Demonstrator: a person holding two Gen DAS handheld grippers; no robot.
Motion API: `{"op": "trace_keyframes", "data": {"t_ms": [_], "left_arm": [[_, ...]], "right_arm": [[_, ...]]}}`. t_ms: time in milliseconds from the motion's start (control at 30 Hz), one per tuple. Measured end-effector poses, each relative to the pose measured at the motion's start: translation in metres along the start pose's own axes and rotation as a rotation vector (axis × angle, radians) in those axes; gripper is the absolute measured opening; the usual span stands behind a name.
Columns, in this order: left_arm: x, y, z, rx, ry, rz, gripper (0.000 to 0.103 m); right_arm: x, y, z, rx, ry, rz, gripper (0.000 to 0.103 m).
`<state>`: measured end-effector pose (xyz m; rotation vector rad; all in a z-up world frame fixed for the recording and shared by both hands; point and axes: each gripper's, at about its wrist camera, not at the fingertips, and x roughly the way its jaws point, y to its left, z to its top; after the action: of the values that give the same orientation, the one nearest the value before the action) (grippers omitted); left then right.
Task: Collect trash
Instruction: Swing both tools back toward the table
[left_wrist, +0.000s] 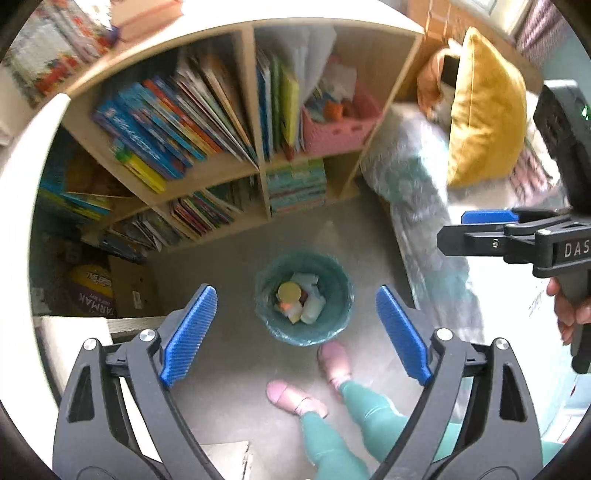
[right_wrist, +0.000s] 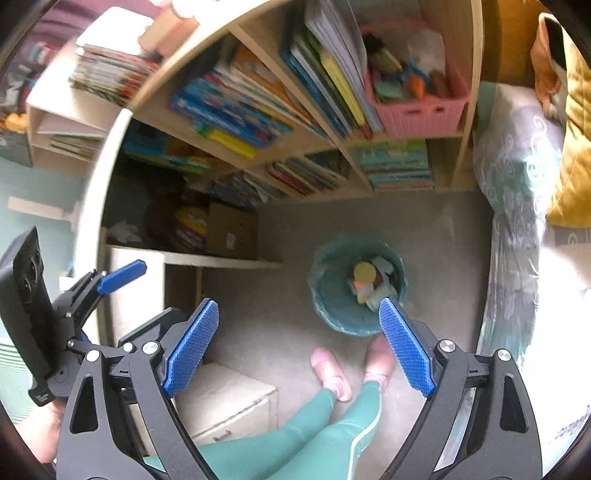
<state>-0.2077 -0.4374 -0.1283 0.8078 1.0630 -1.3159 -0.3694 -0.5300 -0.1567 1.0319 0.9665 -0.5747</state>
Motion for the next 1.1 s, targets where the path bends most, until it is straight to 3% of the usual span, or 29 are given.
{"op": "trace_keyframes", "data": {"t_ms": [233,500,767,1100], "left_arm": [[-0.049,0.010,-0.005,-0.020,-0.078,0.054,0.092],[-0.097,0.052,-0.024,-0.170,-0.160,0.087,0.094],[-0.138,0.107,-0.073,-0.352,-0.216,0.191,0.095],[-0.179,0.175,-0.154,-0.621,-0.247,0.321,0.095]], "right_arm": [[-0.030,0.043,0.002,-0.101,-0.050,0.056,0.089],[-0.037,0.111,0.011,-0.262,-0.049,0.139,0.090],[-0.019,0.195,0.015,-0.482,-0.010,0.196,0.090],[0.029,0.312,0.002,-0.751,0.106,0.273,0.090]]}}
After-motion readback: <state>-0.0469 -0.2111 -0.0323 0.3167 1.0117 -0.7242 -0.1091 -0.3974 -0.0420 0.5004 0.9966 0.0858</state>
